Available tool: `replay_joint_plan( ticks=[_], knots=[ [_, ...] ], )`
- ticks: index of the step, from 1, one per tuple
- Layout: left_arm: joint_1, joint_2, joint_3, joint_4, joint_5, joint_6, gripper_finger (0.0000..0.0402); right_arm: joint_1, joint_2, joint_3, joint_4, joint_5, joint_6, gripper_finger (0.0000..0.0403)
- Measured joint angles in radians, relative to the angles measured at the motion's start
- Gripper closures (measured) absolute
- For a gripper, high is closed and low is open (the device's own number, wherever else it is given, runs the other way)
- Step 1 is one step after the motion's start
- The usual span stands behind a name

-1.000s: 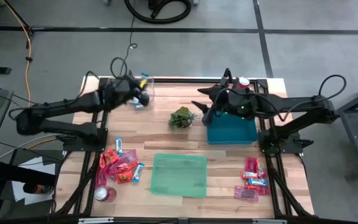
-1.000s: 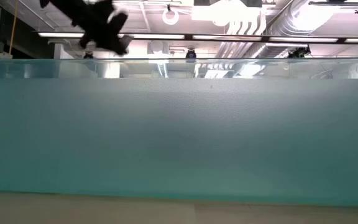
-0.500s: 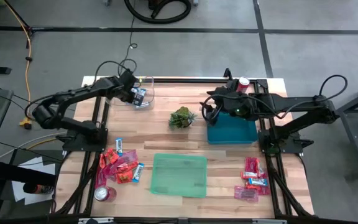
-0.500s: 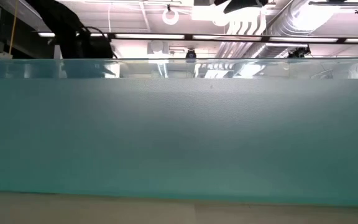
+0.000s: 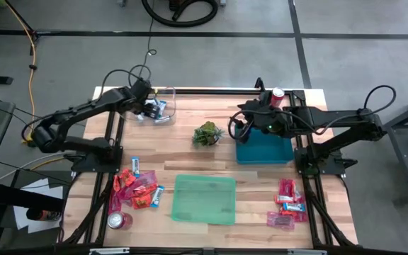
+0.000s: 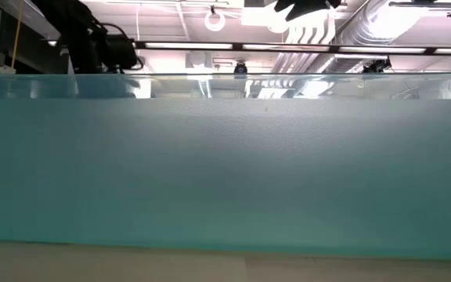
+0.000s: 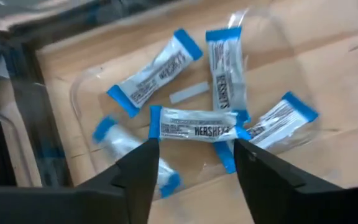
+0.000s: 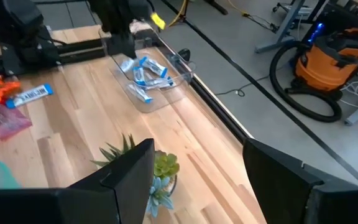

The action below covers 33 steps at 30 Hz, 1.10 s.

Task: Sort candy
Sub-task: Put the white chocolate bar into the transparent bin

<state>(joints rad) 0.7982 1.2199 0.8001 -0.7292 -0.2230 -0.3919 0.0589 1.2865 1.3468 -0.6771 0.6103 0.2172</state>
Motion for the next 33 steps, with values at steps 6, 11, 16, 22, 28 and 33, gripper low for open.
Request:
replay_joint_plan(
  ticks=[6, 11, 16, 22, 28, 33],
  knots=[
    [-0.001, -0.134, 0.0, 0.001, 0.112, -0.083, 0.018, 0.0, -0.014, 0.025, -0.129, -0.038, 0.099, 0.0163],
    [-0.084, -0.246, 0.0, 0.135, 0.245, -0.193, 0.0179, 0.023, -0.045, 0.022, -0.359, -0.191, 0.285, 0.0163],
    [-0.223, -0.306, 0.0, 0.378, 0.241, -0.235, 0.0178, 0.101, -0.06, -0.055, -0.501, -0.37, 0.475, 0.0163],
    [-0.39, -0.302, 0.0, 0.58, 0.244, -0.21, 0.0178, 0.308, -0.061, -0.266, -0.469, -0.692, 0.69, 0.0163],
    [-0.483, -0.279, 0.0, 0.667, 0.244, -0.185, 0.0178, 0.57, -0.061, -0.484, -0.267, -0.949, 1.016, 0.0163],
    [-0.501, -0.276, 0.0, 0.723, 0.241, -0.13, 0.0178, 0.692, -0.061, -0.568, -0.154, -0.967, 1.215, 0.0163]
  ],
)
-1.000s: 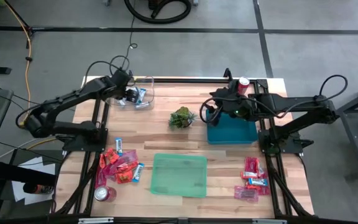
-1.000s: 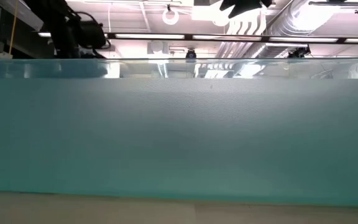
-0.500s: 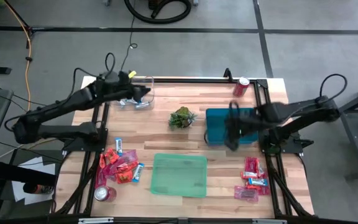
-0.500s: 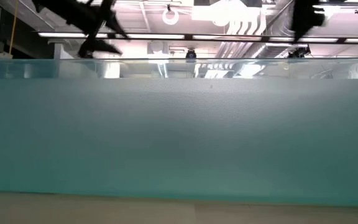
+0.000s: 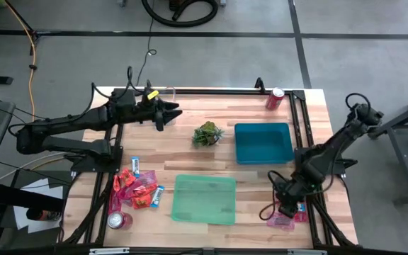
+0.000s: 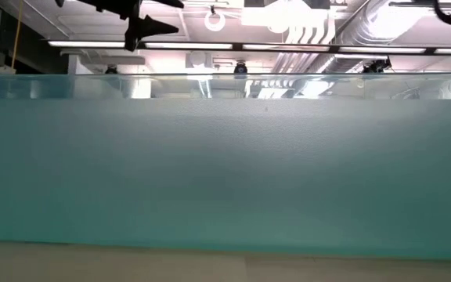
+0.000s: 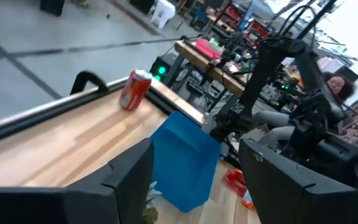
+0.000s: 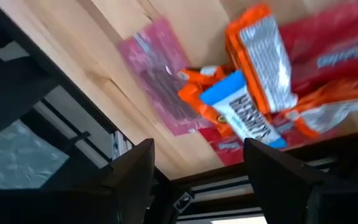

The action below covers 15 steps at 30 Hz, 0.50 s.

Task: Sort candy
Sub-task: Put the white chocolate bar into the transparent bin

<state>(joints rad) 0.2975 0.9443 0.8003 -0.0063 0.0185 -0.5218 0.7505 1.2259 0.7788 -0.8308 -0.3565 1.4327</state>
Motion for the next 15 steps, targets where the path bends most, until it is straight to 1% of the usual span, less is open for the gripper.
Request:
replay_joint_plan(
  ticks=[5, 10, 13, 15],
  knots=[
    [0.0, 0.0, 0.0, 0.005, 0.0, 0.002, 0.0178, 0.051, 0.007, -0.043, 0.047, 0.001, 0.111, 0.0163],
    [-0.006, 0.0, 0.0, -0.001, 0.0, 0.001, 0.0178, 0.059, 0.043, -0.058, 0.041, 0.011, 0.164, 0.0163],
    [-0.007, 0.0, 0.0, -0.002, 0.0, 0.002, 0.0178, 0.057, 0.08, -0.058, 0.048, 0.024, 0.163, 0.0163],
    [-0.006, 0.0, 0.0, -0.003, -0.001, 0.002, 0.0178, 0.058, 0.11, -0.058, 0.047, 0.023, 0.131, 0.0163]
  ],
)
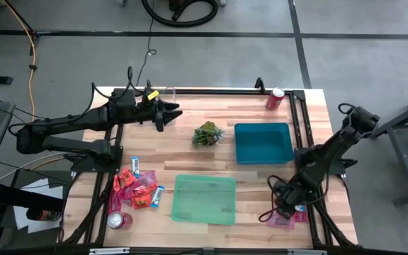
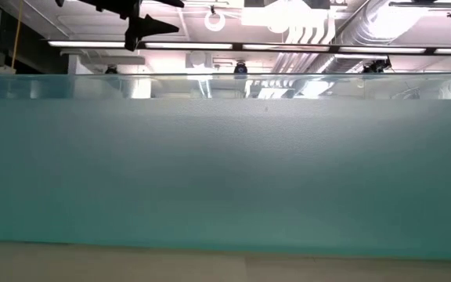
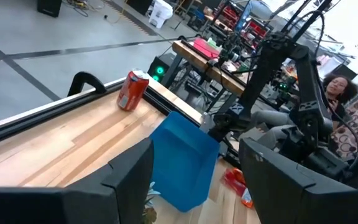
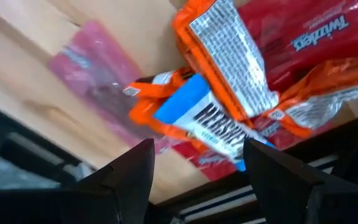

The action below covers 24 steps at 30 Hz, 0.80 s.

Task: Sort candy
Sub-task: Put the white chocolate bar into the transparent bin

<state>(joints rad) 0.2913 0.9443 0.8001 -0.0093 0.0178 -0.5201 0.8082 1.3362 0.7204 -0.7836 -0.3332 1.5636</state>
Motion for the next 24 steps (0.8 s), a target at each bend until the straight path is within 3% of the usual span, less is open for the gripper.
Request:
replay_joint_plan(
  ticks=[7, 11, 16, 21, 24],
  knots=[
    [0.0, 0.0, 0.0, 0.0, -0.006, 0.0, 0.0178, 0.0, 0.092, 0.0, -0.073, 0.022, -0.106, 0.0164],
    [0.0, 0.0, 0.0, -0.002, -0.007, 0.0, 0.0178, 0.0, 0.132, 0.0, -0.043, -0.001, -0.151, 0.0183],
    [0.0, 0.0, 0.0, -0.002, -0.007, 0.0, 0.0178, 0.0, 0.163, 0.0, -0.044, -0.009, -0.158, 0.0248],
    [0.001, 0.0, 0.0, -0.002, -0.007, 0.008, 0.0178, 0.0, 0.154, 0.034, -0.092, -0.016, -0.178, 0.0371],
    [0.001, 0.0, 0.0, 0.006, -0.008, 0.025, 0.0178, 0.0, 0.125, 0.099, -0.195, -0.016, -0.212, 0.0382]
  ],
)
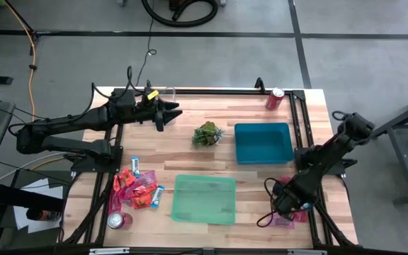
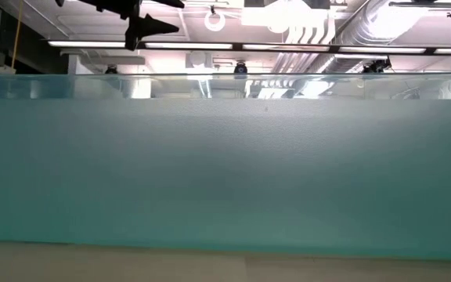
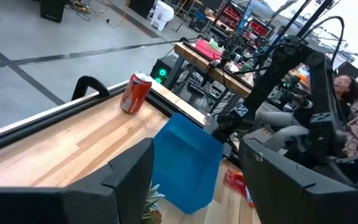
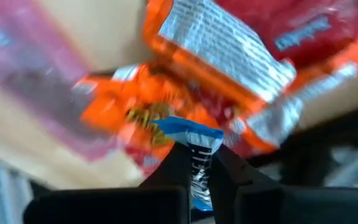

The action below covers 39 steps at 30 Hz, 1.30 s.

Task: Sort candy
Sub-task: Put the white chocolate bar into the transparent bin

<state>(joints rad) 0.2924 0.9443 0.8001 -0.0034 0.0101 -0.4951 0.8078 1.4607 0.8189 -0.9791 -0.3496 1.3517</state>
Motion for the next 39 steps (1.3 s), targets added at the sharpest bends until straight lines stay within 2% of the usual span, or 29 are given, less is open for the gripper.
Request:
replay_joint_plan(
  ticks=[5, 7, 9, 12, 15, 17, 19, 21, 24, 26, 33, 39],
  knots=[
    [0.003, 0.0, 0.0, 0.005, 0.0, 0.002, 0.0178, -0.004, -0.071, 0.158, -0.276, 0.041, -0.065, 0.0376],
    [0.003, 0.0, 0.0, 0.005, -0.011, 0.027, 0.0178, -0.017, -0.103, 0.222, -0.34, 0.12, -0.076, 0.0389],
    [-0.002, 0.004, 0.0, 0.003, -0.022, 0.094, 0.0178, -0.043, -0.138, 0.277, -0.329, 0.262, -0.081, 0.0397],
    [-0.023, 0.03, -0.001, 0.003, -0.024, 0.175, 0.0178, -0.101, -0.184, 0.328, -0.231, 0.539, -0.125, 0.0393],
    [-0.053, 0.071, -0.001, 0.036, -0.023, 0.202, 0.0178, -0.197, -0.215, 0.341, -0.063, 0.806, -0.237, 0.0392],
    [-0.081, 0.11, -0.001, 0.064, -0.023, 0.226, 0.0178, -0.277, -0.221, 0.341, 0.081, 0.94, -0.348, 0.0394],
    [-0.117, 0.154, -0.001, 0.1, -0.023, 0.294, 0.0178, -0.368, -0.222, 0.341, 0.253, 1.007, -0.498, 0.0396],
    [-0.15, 0.2, -0.001, 0.145, -0.023, 0.389, 0.0178, -0.459, -0.217, 0.341, 0.445, 1.0, -0.664, 0.0396],
    [-0.196, 0.271, -0.001, 0.239, -0.04, 0.508, 0.0178, -0.577, -0.197, 0.341, 0.707, 0.913, -0.887, 0.0396],
    [-0.217, 0.31, -0.001, 0.319, -0.062, 0.54, 0.0178, -0.636, -0.185, 0.341, 0.836, 0.857, -0.974, 0.0396],
    [-0.236, 0.393, 0.0, 0.587, -0.132, 0.523, 0.0179, -0.747, -0.168, 0.339, 0.932, 0.763, -1.014, 0.0398],
    [-0.235, 0.409, 0.0, 0.637, -0.177, 0.523, 0.0179, -0.749, -0.141, 0.339, 1.007, 0.758, -1.017, 0.0398]
  ],
)
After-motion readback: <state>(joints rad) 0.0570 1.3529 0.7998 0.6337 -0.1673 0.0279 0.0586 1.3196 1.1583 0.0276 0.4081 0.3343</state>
